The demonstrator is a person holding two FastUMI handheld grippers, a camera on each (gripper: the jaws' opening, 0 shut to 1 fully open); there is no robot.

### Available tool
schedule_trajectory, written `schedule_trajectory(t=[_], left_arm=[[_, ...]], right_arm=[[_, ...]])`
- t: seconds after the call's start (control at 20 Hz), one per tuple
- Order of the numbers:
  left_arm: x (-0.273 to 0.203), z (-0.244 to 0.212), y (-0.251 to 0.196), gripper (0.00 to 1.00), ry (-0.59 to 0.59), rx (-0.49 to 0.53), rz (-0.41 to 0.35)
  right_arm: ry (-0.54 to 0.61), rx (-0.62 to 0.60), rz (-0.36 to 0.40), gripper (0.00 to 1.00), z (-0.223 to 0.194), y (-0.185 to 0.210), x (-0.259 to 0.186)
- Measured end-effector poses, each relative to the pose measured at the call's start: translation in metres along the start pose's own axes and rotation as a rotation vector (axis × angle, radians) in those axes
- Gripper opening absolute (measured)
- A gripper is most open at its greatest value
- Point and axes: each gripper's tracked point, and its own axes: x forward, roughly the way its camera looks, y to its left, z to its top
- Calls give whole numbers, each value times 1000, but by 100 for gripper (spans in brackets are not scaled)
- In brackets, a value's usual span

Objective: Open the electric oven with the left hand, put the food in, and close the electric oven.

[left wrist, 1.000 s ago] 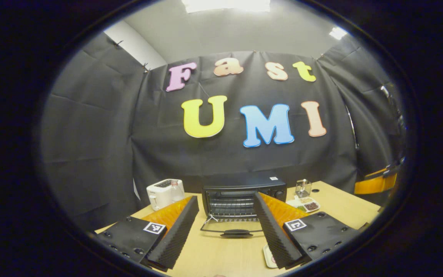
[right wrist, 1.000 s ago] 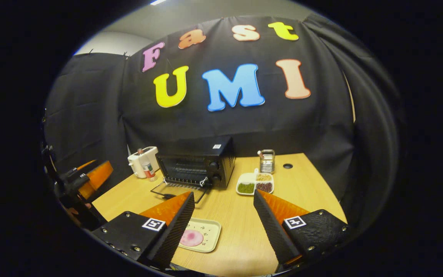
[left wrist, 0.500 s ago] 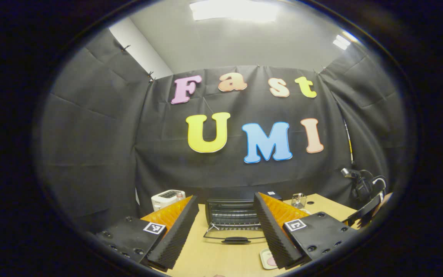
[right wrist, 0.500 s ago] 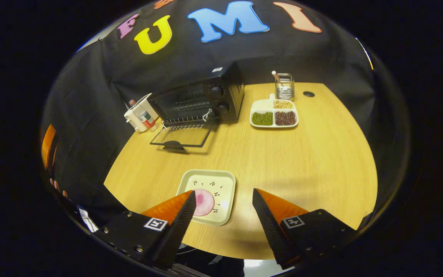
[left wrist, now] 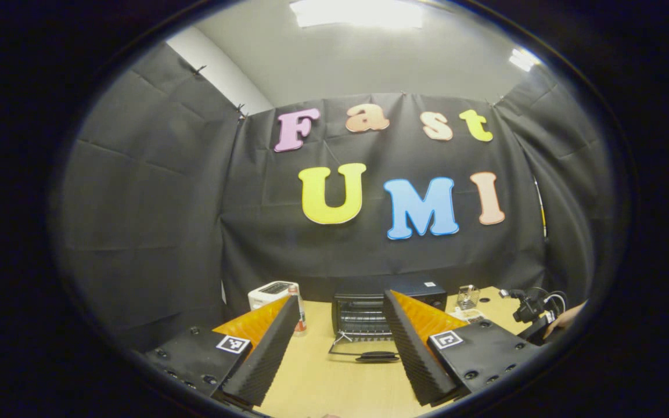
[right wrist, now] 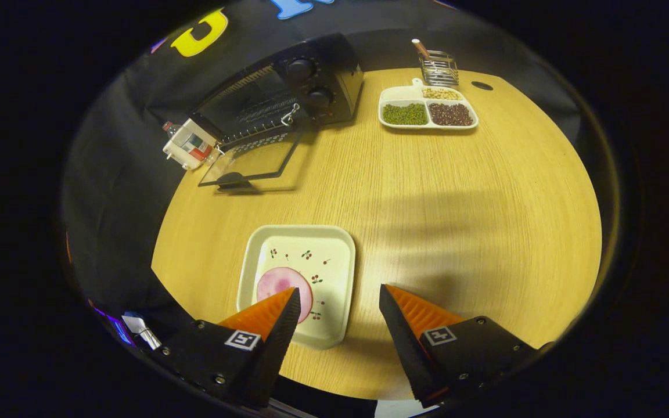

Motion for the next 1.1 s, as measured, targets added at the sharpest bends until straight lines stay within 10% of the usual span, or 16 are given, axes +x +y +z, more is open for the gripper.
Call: schedule_trajectory(t=[0.2, 0.25, 0.6, 0.65, 1.1], left_arm=[[-1, -4, 10, 100, 12, 1, 23], [1, -6, 12, 100, 13, 0, 26], [7, -7, 16, 100, 18, -18, 33], [8, -7, 17, 100, 16, -21, 34], [12, -2, 20, 100, 0, -27, 34]], right_arm=[[19, -7, -37, 86, -1, -8, 16], [32, -1, -37, 51, 0, -8, 16], [54, -53, -89, 49, -5, -10, 21], [25, -45, -116, 6, 9, -9, 12], [48, 185, 92, 0, -1, 5, 19]])
